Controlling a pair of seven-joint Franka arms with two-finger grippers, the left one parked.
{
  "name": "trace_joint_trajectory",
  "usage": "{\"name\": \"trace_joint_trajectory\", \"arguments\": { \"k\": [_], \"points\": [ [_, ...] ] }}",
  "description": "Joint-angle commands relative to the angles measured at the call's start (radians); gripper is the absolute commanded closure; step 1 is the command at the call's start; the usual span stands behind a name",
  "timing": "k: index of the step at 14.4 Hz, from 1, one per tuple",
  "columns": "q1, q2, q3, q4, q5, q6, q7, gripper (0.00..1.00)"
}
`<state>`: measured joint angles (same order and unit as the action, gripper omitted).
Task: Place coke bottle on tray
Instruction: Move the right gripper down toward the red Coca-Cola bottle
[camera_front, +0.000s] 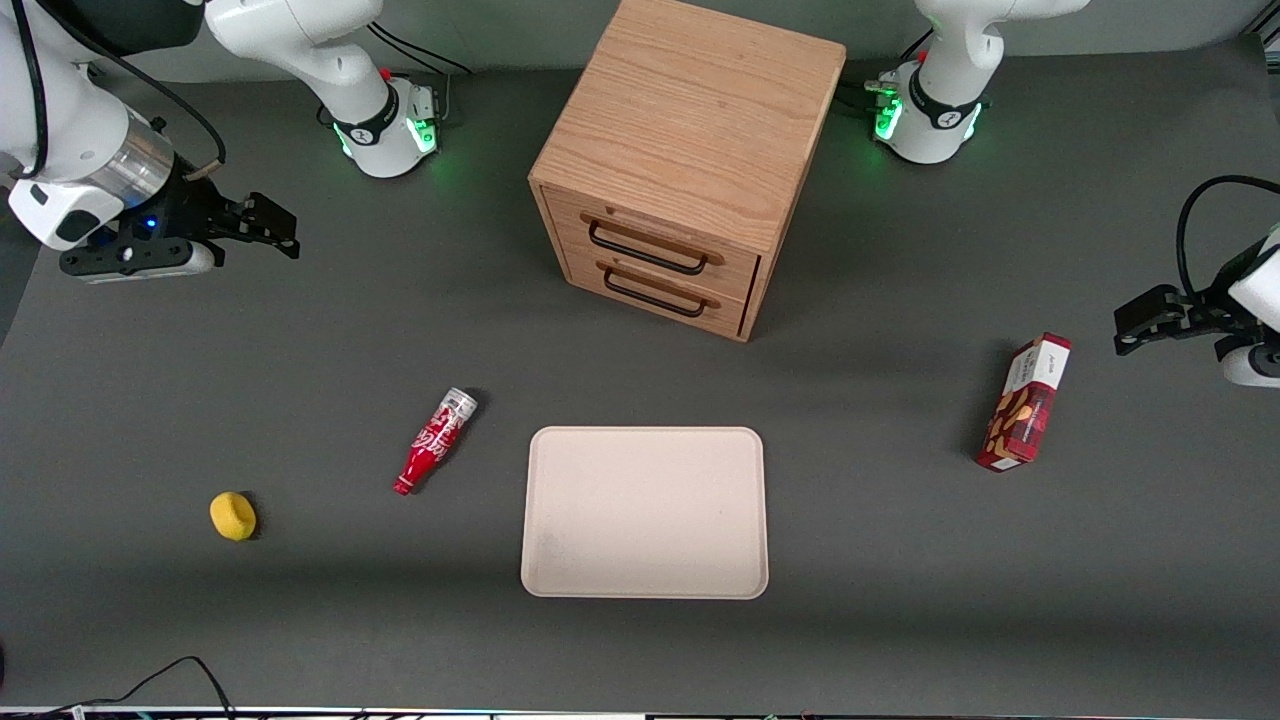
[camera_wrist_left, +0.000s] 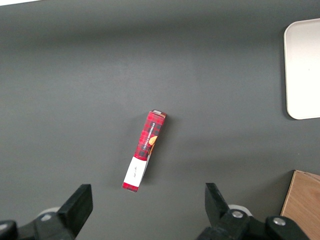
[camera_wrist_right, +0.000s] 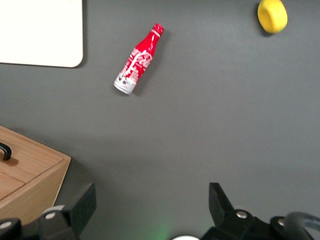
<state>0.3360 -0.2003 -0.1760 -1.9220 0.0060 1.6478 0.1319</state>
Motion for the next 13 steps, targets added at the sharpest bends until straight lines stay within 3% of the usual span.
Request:
{"name": "trace_joint_trajectory", "arguments": {
  "k": [1,8,13],
  "points": [
    [0.009,0.047,0.000,0.079,0.019,-0.060,0.022,0.00],
    [0.009,0.128,0.021,0.118,0.020,-0.056,0.084,0.00],
    [0.009,0.306,0.095,0.063,0.022,0.119,0.287,0.00]
  ]
}}
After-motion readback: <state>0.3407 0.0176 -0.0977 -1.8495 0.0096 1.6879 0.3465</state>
